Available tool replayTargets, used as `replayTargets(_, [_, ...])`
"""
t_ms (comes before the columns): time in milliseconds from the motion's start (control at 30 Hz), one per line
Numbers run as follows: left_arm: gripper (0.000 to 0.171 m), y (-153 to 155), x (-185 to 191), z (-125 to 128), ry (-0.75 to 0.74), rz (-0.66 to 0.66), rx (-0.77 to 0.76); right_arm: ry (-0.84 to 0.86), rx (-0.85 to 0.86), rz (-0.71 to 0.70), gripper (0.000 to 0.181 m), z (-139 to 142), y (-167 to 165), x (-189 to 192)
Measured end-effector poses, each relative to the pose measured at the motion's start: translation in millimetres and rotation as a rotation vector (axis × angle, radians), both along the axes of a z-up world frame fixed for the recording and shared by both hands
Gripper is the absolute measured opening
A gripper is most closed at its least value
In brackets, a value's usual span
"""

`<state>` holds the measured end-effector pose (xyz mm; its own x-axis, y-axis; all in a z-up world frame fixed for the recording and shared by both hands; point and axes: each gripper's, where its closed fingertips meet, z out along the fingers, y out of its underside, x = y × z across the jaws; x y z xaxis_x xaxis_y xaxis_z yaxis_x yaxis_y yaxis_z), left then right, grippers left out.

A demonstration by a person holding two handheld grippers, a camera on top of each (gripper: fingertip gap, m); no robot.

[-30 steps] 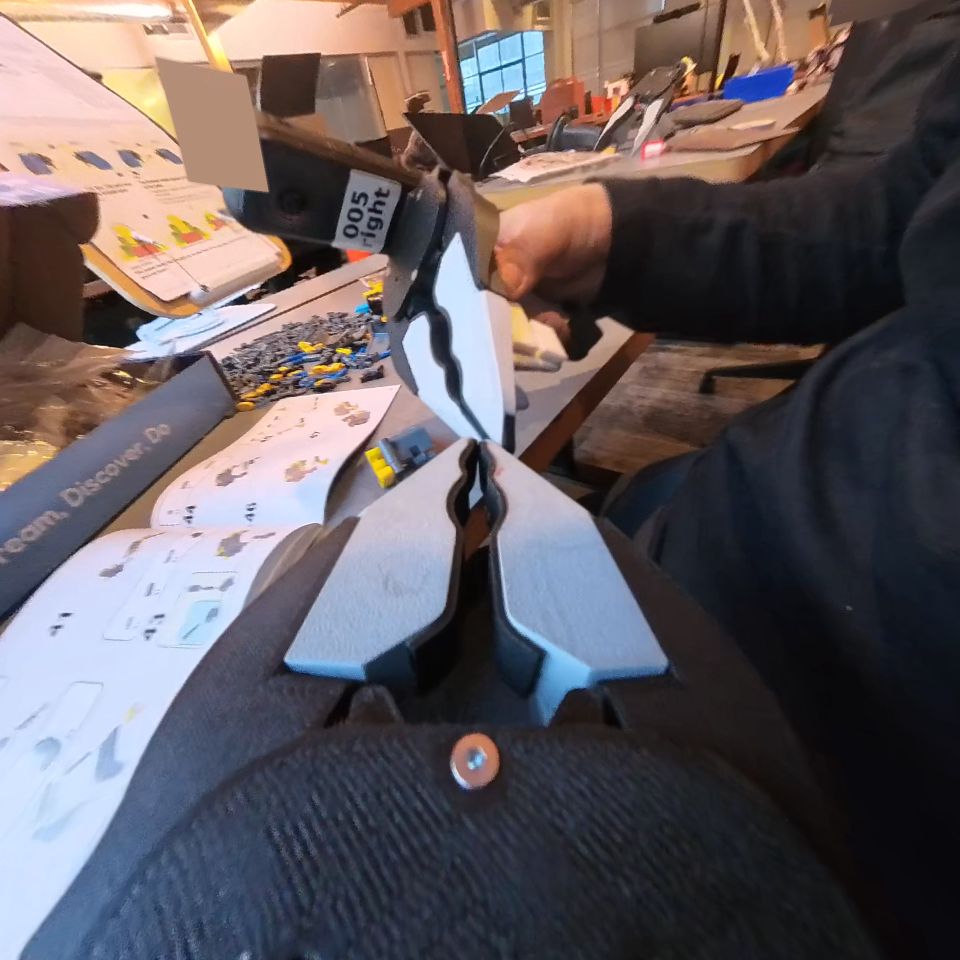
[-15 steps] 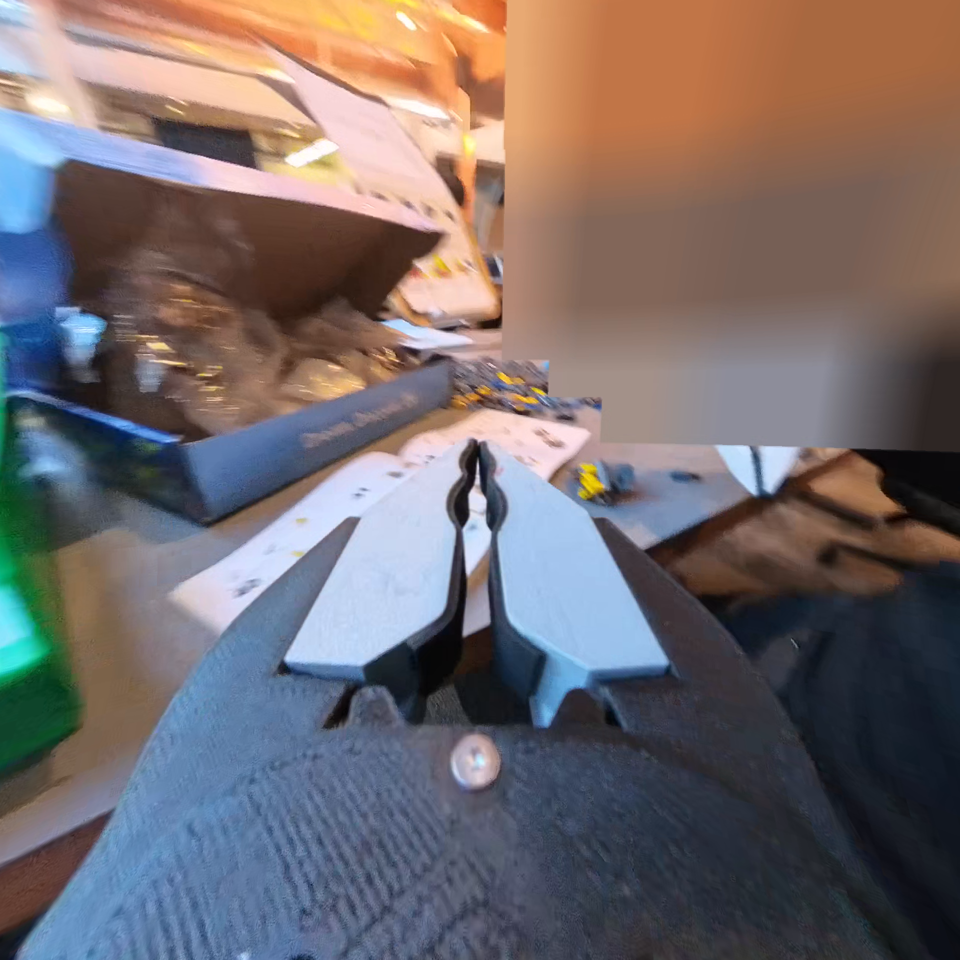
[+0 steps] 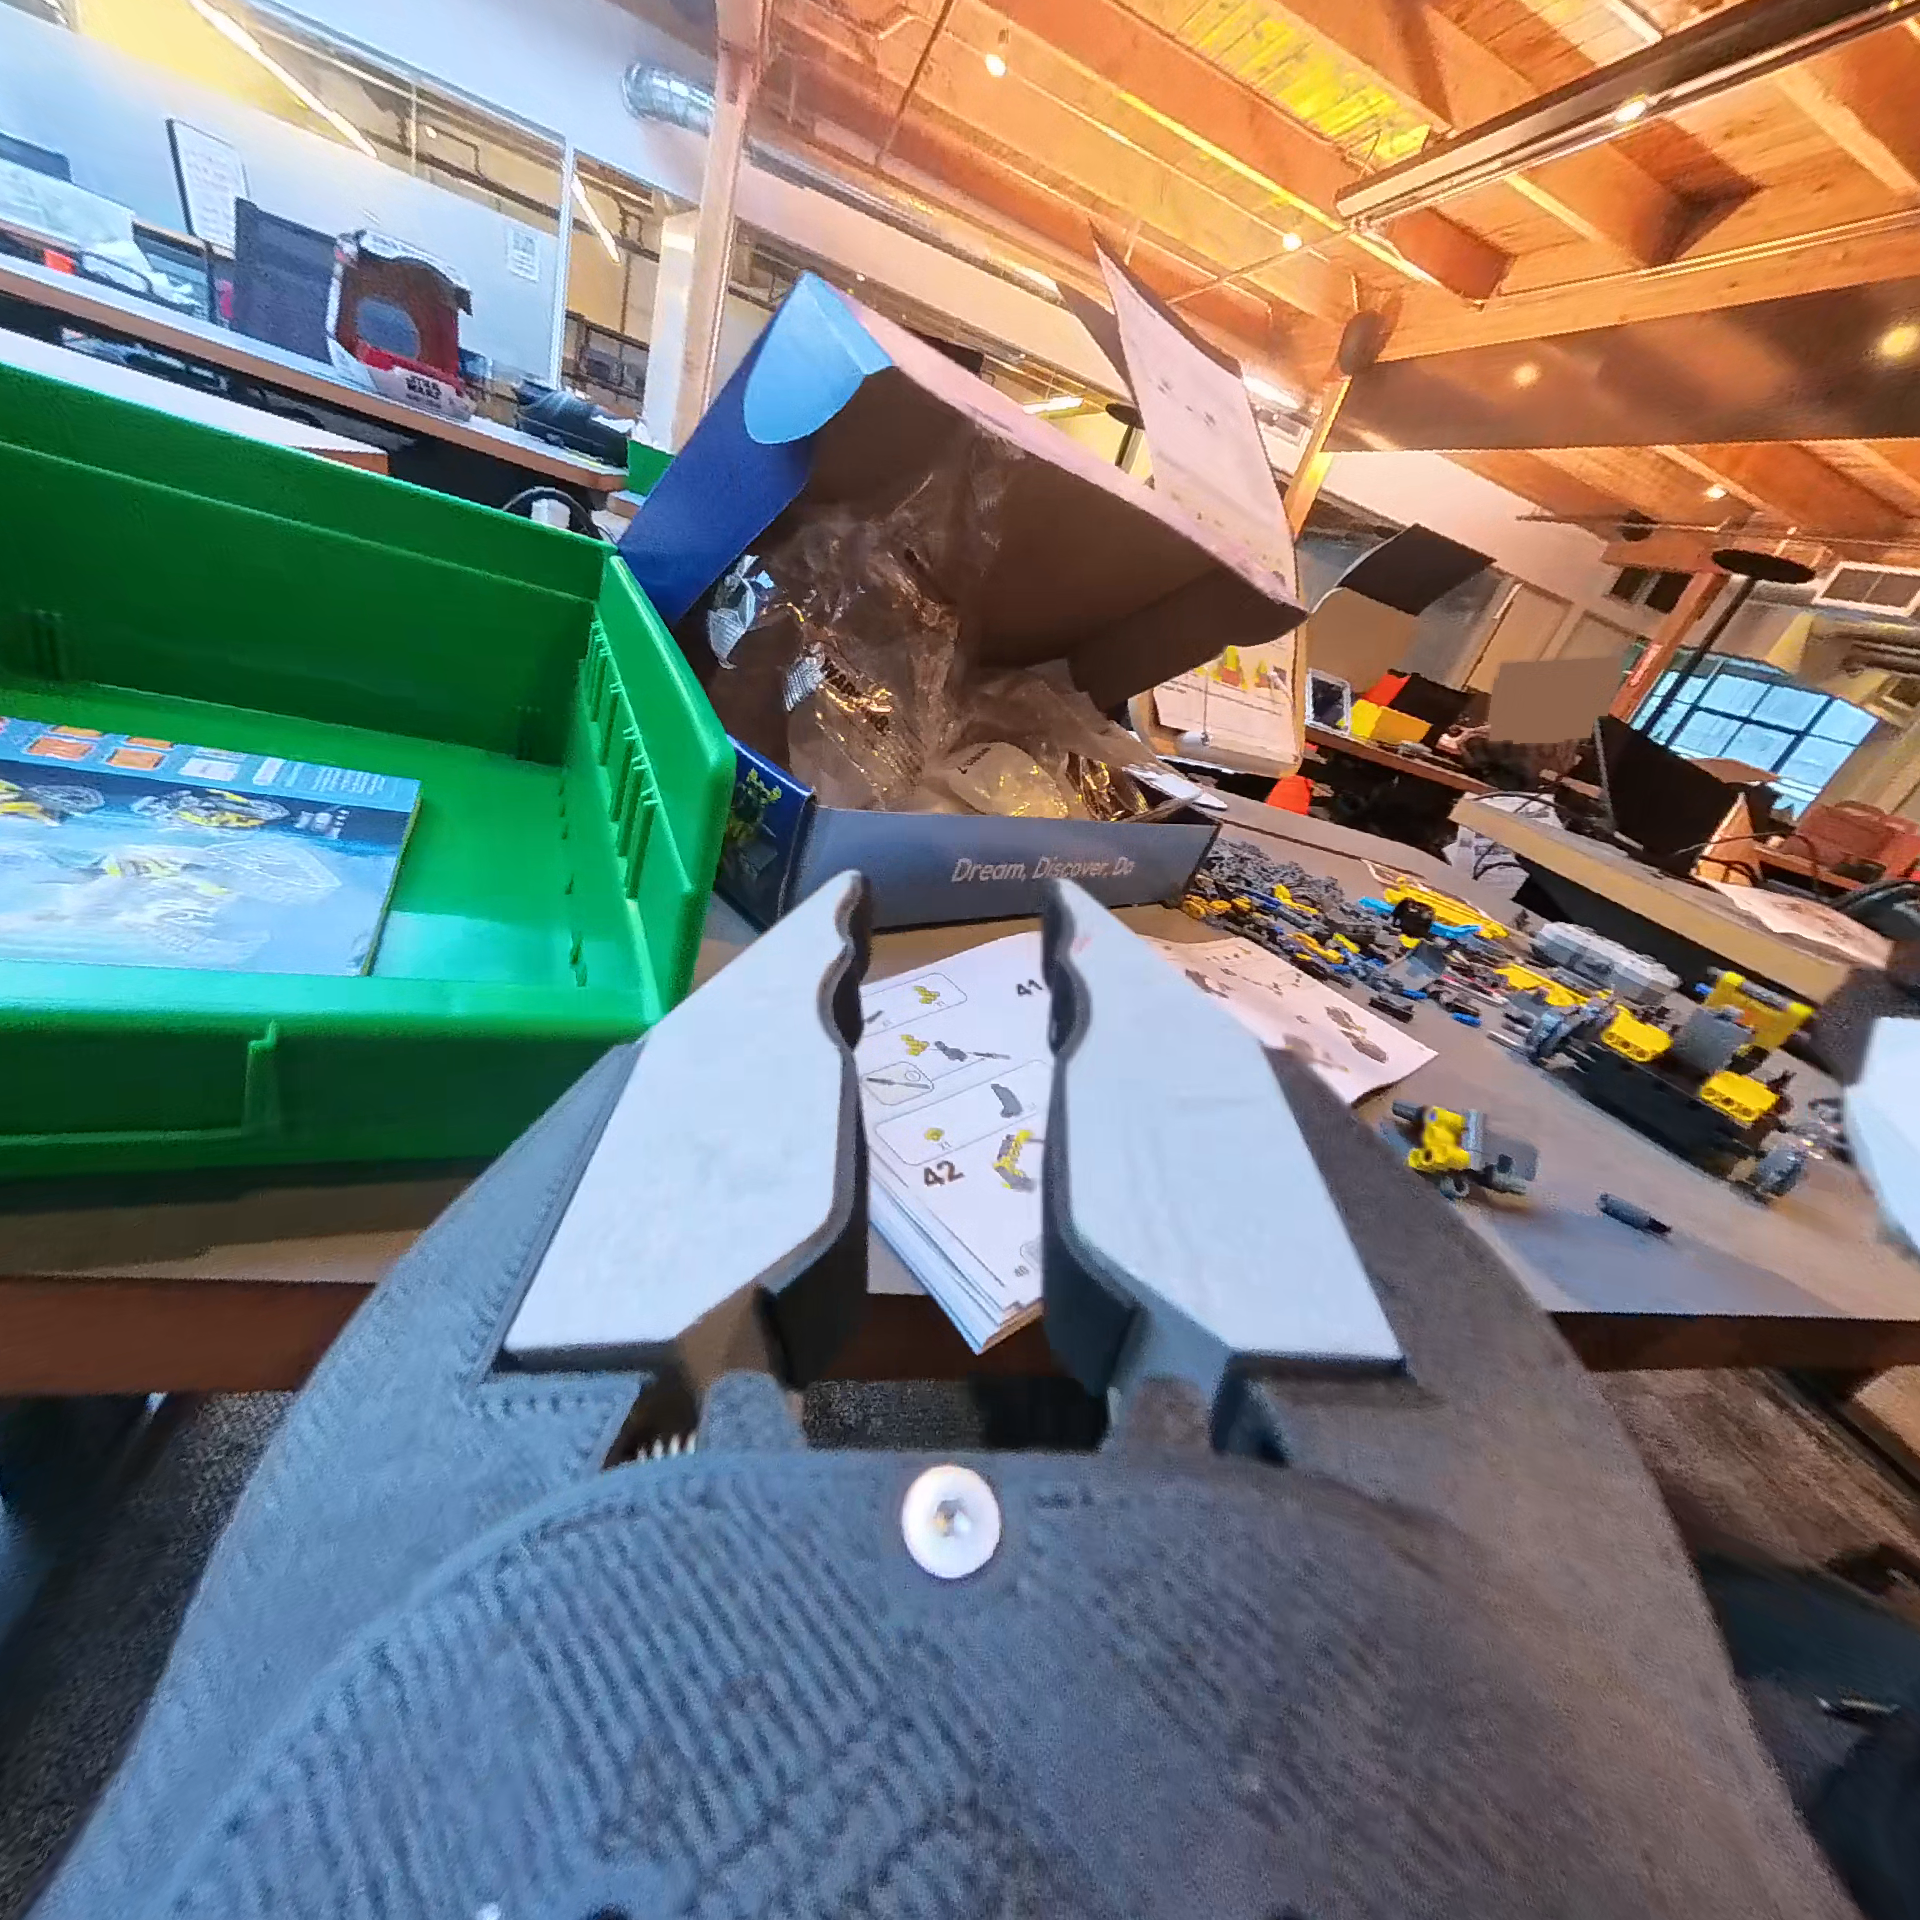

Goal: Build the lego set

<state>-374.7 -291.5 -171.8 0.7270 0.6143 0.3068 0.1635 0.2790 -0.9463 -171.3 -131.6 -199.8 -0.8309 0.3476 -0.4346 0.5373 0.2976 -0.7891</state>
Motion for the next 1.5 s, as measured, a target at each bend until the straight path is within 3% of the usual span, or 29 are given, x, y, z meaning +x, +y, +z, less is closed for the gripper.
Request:
replayTargets(200, [0.049,-18.0,-8.8,9.3,0.029,0.062,0.041,0.111,-0.032,-0.057,0.001,15.8,-0.3,17.1])
replayTargets(333, [0.060,-36.2,-14.6,17.8,0.062,0.145,0.036,0.265,-0.020,-0.091,0.027,31.8,5.0,25.6])
replayTargets(500, [0.057,-12.6,5.9,26.2,0.118,0.048,0.008,0.408,-0.083,-0.097,0.044,52.7,2.6,52.3])
replayTargets(600, [0.059,7.4,23.9,22.7,0.141,-0.032,-0.056,0.397,-0.052,-0.088,0.055,35.6,-9.7,59.7])
replayTargets(667, [0.069,15.0,34.3,23.4,0.160,-0.059,-0.068,0.390,-0.073,-0.068,0.064,21.6,-25.9,63.0])
replayTargets(833, [0.084,29.9,60.4,13.5,0.205,-0.156,-0.171,0.382,-0.006,-0.054,0.070,-32.8,-64.6,52.0])
replayTargets(900, [0.087,27.5,71.7,0.9,0.184,-0.179,-0.250,0.443,0.041,-0.076,0.061,-51.5,-74.7,47.2])
replayTargets(1000, [0.084,8.0,101.2,-17.2,0.179,-0.222,-0.340,0.477,0.061,-0.189,0.067,-74.4,-85.6,35.6])
replayTargets(1167, [0.083,-65.4,153.5,-68.8,0.130,-0.219,-0.529,0.371,0.230,-0.223,0.070,-149.6,-101.6,11.1])
replayTargets(1300, [0.077,-113.6,163.3,-102.5,0.017,-0.163,-0.537,0.383,0.482,-0.270,0.074,-223.8,-115.1,-71.3])
replayTargets(1367, [0.073,-117.1,141.1,-113.0,0.040,-0.123,-0.484,0.284,0.640,-0.237,0.071,-289.4,-127.3,-120.1])
replayTargets(1400, [0.068,-111.9,131.9,-127.5,0.056,-0.163,-0.500,0.199,0.720,-0.213,0.067,-329.2,-132.7,-141.2])
replayTargets(1467, [0.062,-99.9,114.3,-171.3,0.127,-0.290,-0.620,0.065,0.852,-0.170,0.066,-411.0,-134.8,-180.6])
replayTargets(1500, [0.068,-101.0,93.5,-188.3,0.178,-0.276,-0.709,0.024,0.907,-0.172,0.065,-448.9,-127.9,-201.4])
